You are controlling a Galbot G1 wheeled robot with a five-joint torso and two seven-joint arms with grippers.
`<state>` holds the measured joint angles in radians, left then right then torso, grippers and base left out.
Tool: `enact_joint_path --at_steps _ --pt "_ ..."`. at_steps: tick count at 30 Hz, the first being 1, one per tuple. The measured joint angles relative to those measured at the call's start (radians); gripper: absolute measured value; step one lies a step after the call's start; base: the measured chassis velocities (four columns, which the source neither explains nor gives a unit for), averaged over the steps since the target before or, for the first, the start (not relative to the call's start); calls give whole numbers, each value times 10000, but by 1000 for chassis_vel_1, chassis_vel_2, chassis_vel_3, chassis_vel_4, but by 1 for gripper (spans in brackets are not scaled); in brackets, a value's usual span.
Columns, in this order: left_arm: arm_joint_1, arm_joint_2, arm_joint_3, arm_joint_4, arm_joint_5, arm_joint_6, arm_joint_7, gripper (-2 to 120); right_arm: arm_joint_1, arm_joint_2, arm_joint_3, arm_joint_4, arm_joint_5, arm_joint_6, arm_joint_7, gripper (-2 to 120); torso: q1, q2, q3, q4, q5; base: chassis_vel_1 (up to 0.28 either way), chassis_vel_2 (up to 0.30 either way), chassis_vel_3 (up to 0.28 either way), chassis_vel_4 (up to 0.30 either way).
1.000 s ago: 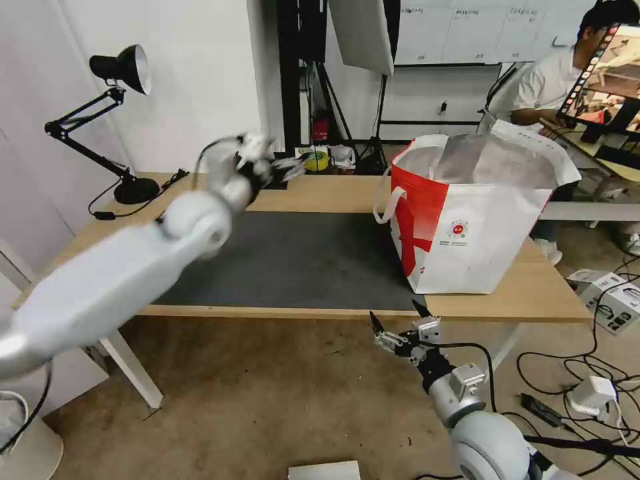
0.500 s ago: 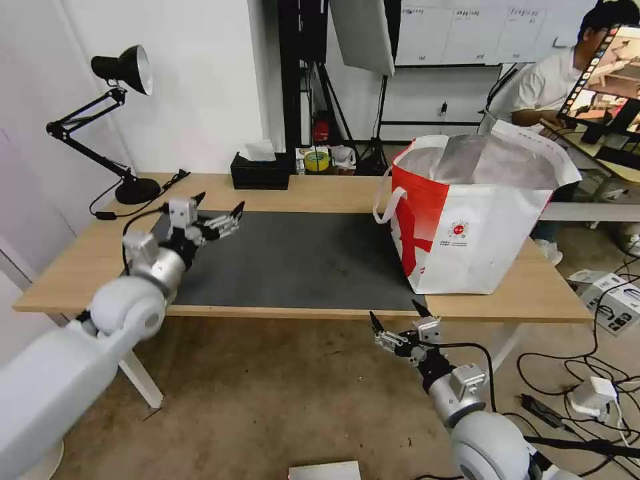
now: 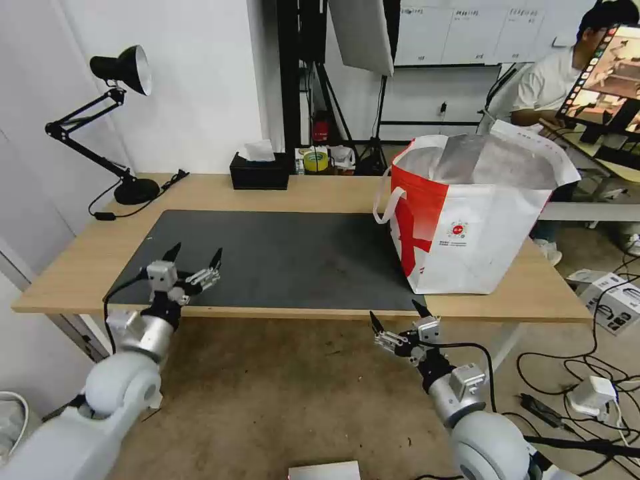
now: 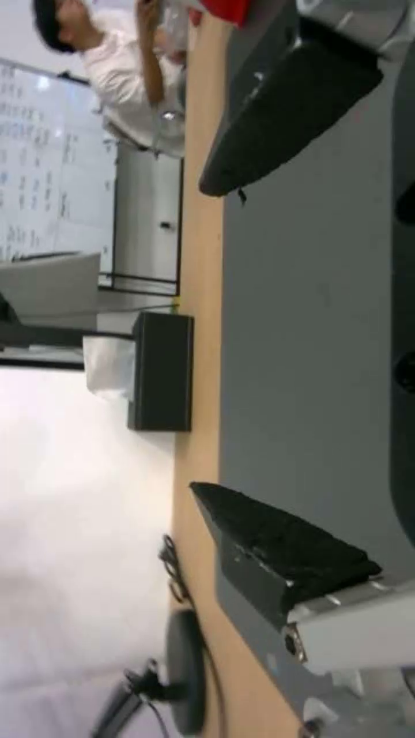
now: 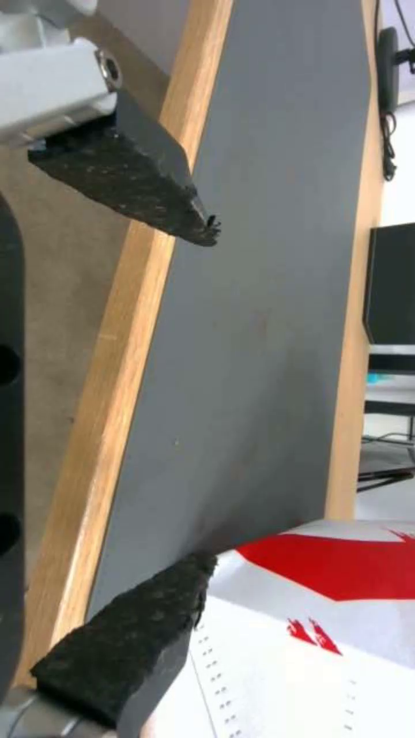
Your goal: Pick up the trash from the table and place it into the takeout bag.
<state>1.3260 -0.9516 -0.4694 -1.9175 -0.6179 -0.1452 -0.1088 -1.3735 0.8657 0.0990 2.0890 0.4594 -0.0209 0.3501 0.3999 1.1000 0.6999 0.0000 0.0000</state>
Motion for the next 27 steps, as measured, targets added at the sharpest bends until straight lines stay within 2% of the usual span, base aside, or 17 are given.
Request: enact_joint_path --at_steps 1,4,8,17,27 --pt "0 0 0 0 0 0 0 100 0 0 0 0 0 0 0 100 0 0 0 0 0 0 0 0 0" --pt "616 -665 -408 -148 313 101 -22 100 1 0 1 0 0 0 0 100 0 0 0 -2 0 0 0 0 0" --pt "1381 -958 -898 -296 477 203 -19 100 1 0 0 0 0 0 0 100 0 0 0 -1 -1 0 0 0 0" --pt "2588 -867 -1684 -526 584 319 288 100 0 0 0 -1 0 0 1 100 0 0 0 0 1 0 0 0 0" --pt "3051 -894 -1887 -839 457 885 321 100 0 0 0 0 0 0 1 100 0 0 0 0 0 0 0 0 0"
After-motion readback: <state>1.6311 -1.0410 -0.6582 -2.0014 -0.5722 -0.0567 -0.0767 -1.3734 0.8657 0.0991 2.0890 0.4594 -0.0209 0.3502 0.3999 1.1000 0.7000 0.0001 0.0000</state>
